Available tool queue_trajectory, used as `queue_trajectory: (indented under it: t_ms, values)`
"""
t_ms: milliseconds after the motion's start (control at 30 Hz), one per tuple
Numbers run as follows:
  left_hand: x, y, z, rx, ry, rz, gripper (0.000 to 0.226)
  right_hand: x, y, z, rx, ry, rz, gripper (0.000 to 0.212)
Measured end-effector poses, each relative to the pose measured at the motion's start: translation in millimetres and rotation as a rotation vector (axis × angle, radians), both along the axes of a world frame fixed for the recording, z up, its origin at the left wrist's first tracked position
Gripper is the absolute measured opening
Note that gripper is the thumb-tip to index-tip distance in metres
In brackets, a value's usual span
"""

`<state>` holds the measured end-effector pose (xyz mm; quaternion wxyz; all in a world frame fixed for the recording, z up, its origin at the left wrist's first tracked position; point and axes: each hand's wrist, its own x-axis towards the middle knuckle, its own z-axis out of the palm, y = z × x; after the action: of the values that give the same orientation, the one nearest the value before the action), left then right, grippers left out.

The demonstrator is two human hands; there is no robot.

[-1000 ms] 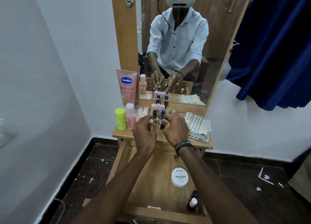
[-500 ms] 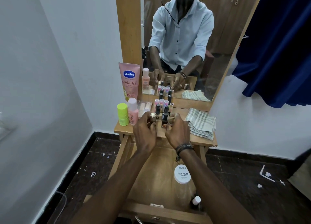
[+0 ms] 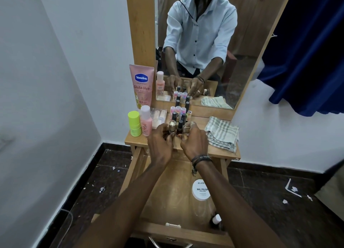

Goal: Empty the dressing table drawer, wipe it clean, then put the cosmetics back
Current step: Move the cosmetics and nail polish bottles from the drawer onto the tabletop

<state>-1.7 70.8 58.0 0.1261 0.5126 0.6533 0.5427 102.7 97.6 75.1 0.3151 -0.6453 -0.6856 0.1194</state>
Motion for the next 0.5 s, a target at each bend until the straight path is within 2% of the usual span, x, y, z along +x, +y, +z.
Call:
queue_trajectory:
  t_ms: [100,200,267,367,433,500]
  values:
    - [-6,-6,-5,0.034,0.011,-0.020,0.034,15,-5,8,-0.012,0.035,0.014,0.032]
    - [-11,-28,-3,0.164,0.131,-0.101,0.028,47,-17,23,-0.036,0.037,0.080,0.014]
    - [-12,-51,4,0.236,0.225,-0.239,0.017,73,-32,32,-0.111,-0.054,0.194,0.011]
    - [-4,-76,3,0.232,0.422,-0.447,0.004,97,-63,43,-0.297,-0.270,0.414,0.023]
    - [10,-82,0,0.016,0.468,-0.637,0.009,106,-80,42,-0.436,-0.424,0.501,0.027]
    - [29,-88,0,-0.350,0.529,-0.797,0.023,111,-96,35,-0.542,-0.578,0.539,0.023]
